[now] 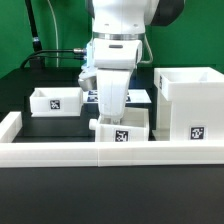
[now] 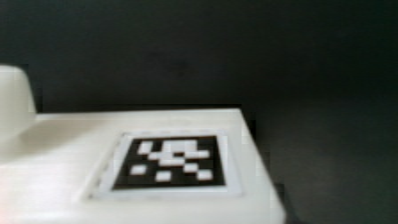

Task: Assemble drawer

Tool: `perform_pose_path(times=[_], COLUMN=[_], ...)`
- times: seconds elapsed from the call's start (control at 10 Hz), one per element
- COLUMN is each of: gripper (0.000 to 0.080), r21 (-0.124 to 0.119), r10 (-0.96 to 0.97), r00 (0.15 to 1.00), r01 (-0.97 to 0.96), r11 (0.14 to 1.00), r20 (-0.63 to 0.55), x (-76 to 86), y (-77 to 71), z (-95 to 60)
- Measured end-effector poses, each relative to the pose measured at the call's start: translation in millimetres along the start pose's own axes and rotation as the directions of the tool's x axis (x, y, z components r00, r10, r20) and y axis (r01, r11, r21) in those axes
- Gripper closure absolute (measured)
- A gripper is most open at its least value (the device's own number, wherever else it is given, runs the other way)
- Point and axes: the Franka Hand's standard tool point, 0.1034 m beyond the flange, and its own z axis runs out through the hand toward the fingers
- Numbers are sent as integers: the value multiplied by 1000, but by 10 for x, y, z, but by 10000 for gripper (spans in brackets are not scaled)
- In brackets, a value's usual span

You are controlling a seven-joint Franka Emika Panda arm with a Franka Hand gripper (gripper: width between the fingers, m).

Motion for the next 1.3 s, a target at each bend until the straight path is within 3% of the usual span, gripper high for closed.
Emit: perform_pose_path(times=[0.1,0.4,0.7,1.1,1.3], gripper=[757,757,757,757,757], r21=[1,-48,-25,-23,-14], r10=[-2,-6,-9,-6,-16], r00=[1000,1000,1000,1000,1000], r01=[2,6,8,6,16], r11=[1000,999,1000,1000,1000], r20=[-1,-11,-8,-8,-10], x=[35,94,112,98,170], y=[8,51,52,50,45], z=[-8,-21,-23,-19,-26])
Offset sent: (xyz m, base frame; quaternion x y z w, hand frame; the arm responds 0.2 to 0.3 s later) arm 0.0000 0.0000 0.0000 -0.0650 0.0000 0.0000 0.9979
